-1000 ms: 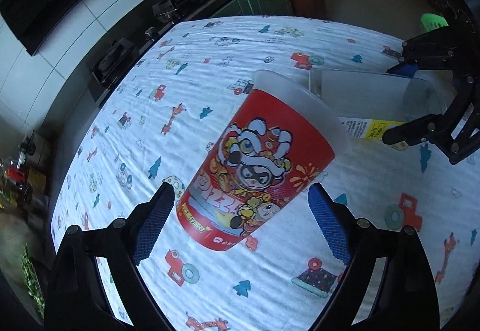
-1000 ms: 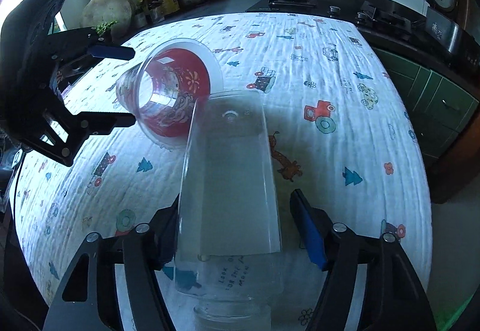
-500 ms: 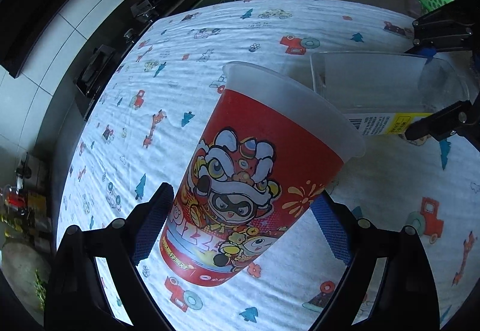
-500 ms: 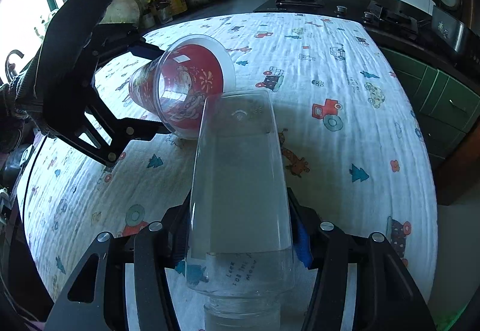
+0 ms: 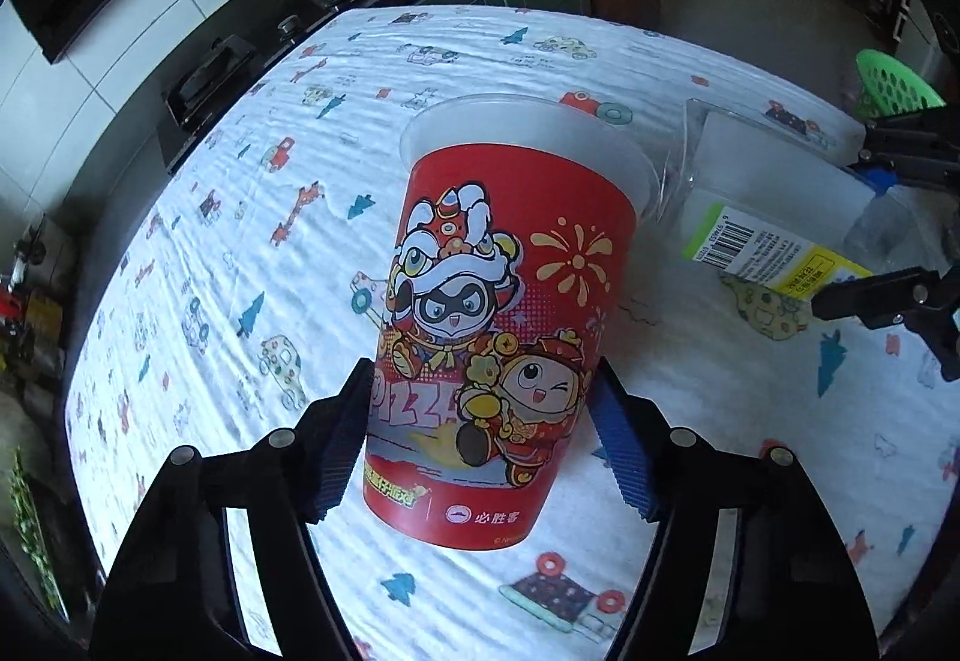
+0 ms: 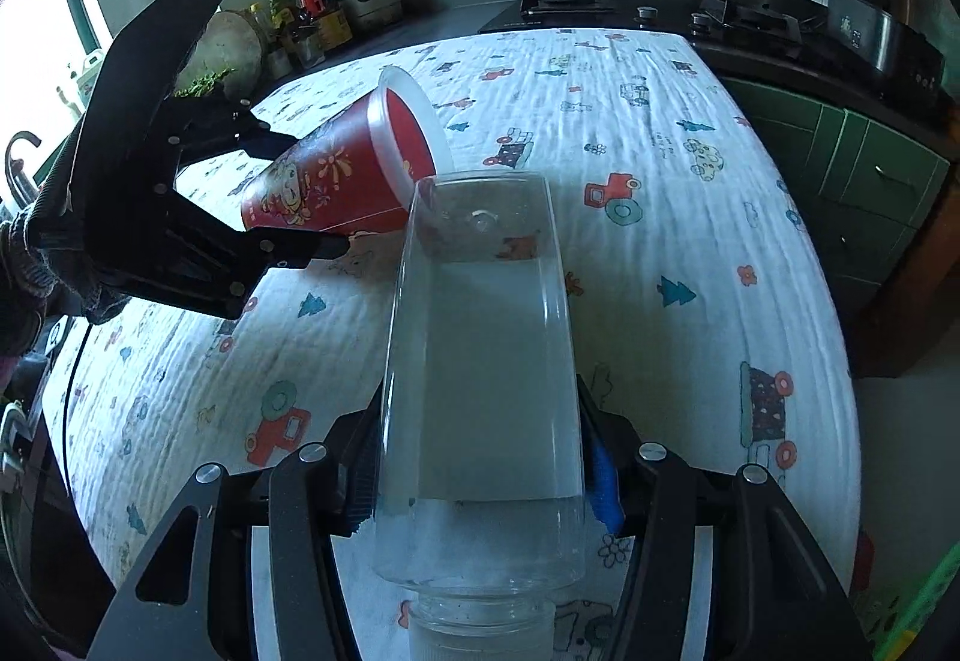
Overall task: Collect trash
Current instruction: 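Lift the red cup and clear bottle and carry both toward the green basket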
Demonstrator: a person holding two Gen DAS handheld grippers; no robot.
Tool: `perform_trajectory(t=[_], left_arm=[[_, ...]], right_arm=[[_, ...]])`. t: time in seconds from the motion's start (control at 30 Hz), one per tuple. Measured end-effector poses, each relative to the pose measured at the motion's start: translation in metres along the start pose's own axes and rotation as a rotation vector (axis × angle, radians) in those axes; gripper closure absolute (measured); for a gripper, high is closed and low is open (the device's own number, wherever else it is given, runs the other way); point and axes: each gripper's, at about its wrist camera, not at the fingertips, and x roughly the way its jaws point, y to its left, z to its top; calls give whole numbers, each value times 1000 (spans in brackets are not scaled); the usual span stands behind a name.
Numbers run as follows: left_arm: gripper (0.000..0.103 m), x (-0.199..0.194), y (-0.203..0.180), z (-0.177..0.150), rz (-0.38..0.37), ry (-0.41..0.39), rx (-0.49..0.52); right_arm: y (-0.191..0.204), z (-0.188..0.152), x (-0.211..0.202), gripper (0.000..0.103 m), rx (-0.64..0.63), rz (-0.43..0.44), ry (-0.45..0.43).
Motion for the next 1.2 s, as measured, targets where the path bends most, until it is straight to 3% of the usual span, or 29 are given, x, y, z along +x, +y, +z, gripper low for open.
perform_trajectory(t=[0.4, 0.83, 1.2], left_arm=[[36, -34, -18, -14, -50, -32, -145], [36, -78, -80, -7, -129, -135, -172], [36, -97, -153, 17, -200, -166, -122]], right_arm=[[8, -24, -26, 50, 46, -15, -25], [2, -59, -90, 50, 122, -95, -109], [-44, -117, -156, 51, 240, -234, -168]])
